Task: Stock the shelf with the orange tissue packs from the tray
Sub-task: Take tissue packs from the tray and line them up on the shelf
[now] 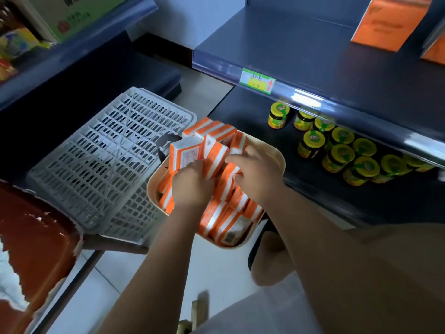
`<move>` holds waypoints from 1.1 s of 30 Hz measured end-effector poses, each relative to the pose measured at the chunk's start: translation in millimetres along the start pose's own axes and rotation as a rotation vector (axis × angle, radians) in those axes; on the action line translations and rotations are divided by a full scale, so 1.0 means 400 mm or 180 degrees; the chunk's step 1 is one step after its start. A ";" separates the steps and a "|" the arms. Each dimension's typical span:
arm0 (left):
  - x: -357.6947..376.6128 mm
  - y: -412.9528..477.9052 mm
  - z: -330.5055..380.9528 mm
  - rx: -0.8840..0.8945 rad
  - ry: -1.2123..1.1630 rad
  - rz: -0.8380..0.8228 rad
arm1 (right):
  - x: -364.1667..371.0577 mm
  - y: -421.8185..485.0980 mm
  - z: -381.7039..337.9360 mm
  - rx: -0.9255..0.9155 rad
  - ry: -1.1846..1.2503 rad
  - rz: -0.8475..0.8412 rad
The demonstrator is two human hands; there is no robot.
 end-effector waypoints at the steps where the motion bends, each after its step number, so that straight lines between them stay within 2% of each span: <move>1: 0.001 0.002 0.001 0.0012 0.0020 0.0040 | -0.007 0.004 0.000 -0.0071 -0.0058 0.0033; 3: -0.003 0.003 0.000 -0.0060 -0.0132 0.0133 | -0.027 0.018 0.001 -0.0138 -0.0120 0.0128; 5: -0.024 0.005 -0.005 -0.0292 -0.0494 0.0194 | -0.055 0.036 0.010 0.0066 0.0185 0.0197; 10: -0.139 0.042 -0.023 -0.1163 -0.1950 0.0678 | -0.205 0.087 0.017 0.0237 0.0872 0.0608; 12: -0.191 0.059 0.022 -0.1029 -0.2290 0.0886 | -0.276 0.092 0.032 0.0440 0.1179 0.0938; 14: -0.235 0.073 0.086 -0.0822 -0.2657 0.1007 | -0.331 0.088 0.056 0.0907 0.2078 0.1230; 17: -0.280 0.092 0.185 -0.0504 -0.3152 0.0984 | -0.366 0.069 0.103 0.1823 0.3753 0.1245; 19: -0.298 0.102 0.266 -0.0075 -0.3165 0.0847 | -0.410 0.050 0.140 0.2000 0.4151 0.1340; 28: -0.280 0.045 0.626 0.0660 -0.3776 0.0224 | -0.652 -0.132 0.365 0.2166 0.4357 0.2457; 33: -0.266 -0.047 0.814 0.0617 -0.4511 -0.0011 | -0.793 -0.301 0.484 0.2108 0.3933 0.3399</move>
Point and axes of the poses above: each hand's wrist, its own y-axis towards the middle knuckle, its own x-axis out of the palm, z = x × y, the point moved 9 cm from there along y, towards the middle knuckle, and after that the axes turned 11 degrees about z, right-handed, at the moved point
